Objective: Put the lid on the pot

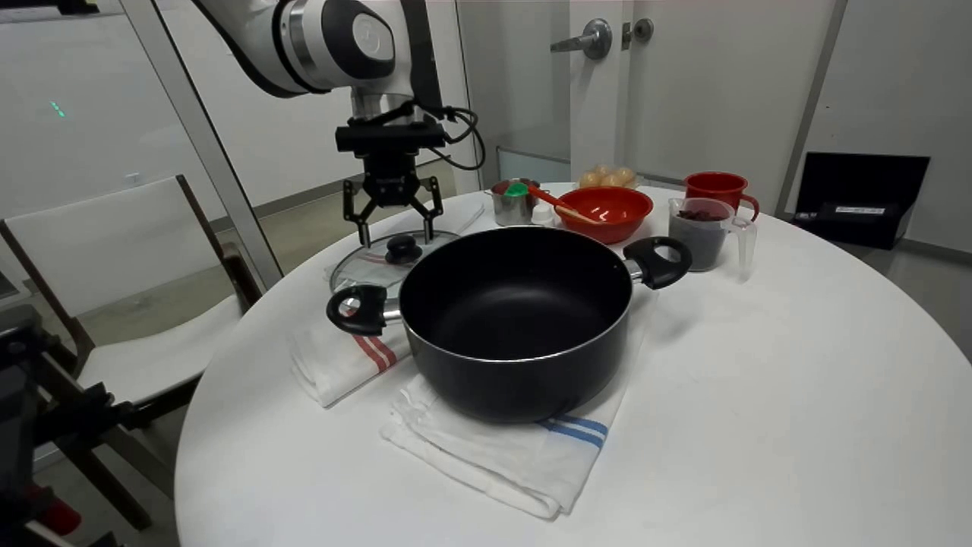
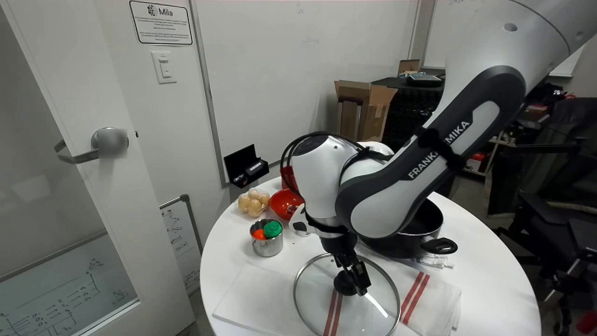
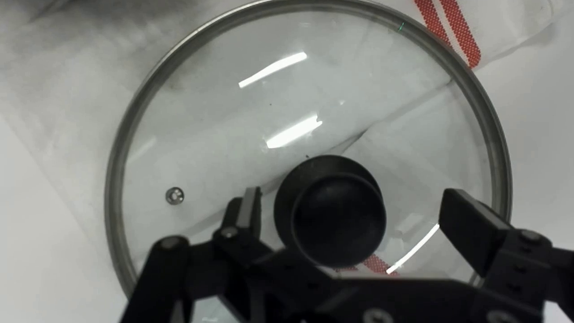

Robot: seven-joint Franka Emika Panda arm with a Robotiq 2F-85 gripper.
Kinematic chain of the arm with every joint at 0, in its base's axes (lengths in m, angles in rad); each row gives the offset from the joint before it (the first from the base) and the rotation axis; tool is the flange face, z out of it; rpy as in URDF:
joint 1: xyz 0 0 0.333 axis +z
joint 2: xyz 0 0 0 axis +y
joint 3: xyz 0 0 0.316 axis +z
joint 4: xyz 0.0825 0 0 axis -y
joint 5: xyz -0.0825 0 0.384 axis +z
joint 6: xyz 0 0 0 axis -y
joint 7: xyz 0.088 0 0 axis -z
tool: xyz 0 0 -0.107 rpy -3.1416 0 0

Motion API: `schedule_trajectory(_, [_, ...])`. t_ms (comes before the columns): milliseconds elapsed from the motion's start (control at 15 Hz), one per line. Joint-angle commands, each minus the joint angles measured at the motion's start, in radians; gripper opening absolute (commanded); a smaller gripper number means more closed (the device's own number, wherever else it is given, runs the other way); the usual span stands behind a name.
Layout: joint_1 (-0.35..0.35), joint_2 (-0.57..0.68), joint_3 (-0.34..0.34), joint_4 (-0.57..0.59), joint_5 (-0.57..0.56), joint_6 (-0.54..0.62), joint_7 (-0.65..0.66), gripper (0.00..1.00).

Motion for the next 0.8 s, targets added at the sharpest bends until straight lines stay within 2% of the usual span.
schedule_trajectory(0, [0.008, 0.031, -0.003, 0.040, -0.024, 0.004, 0.009, 1.00])
schedule_trajectory(67, [0.008, 0.034, -0.002, 0.042, -0.025, 0.007, 0.006, 0.75])
schedule_trajectory(133, [0.008, 0.035, -0.002, 0.043, -0.025, 0.007, 0.004, 0.74])
schedule_trajectory(267, [0.007, 0.035, -0.001, 0.043, -0.025, 0.007, 0.004, 0.60])
schedule_trajectory(533, [0.005, 0.030, -0.002, 0.046, -0.024, 0.008, 0.006, 0.28])
schedule_trajectory(600, [0.007, 0.022, -0.004, 0.042, -0.027, 0.010, 0.011, 0.25])
schedule_trajectory(733, [0.005, 0.009, -0.004, 0.029, -0.025, 0.006, 0.012, 0.25])
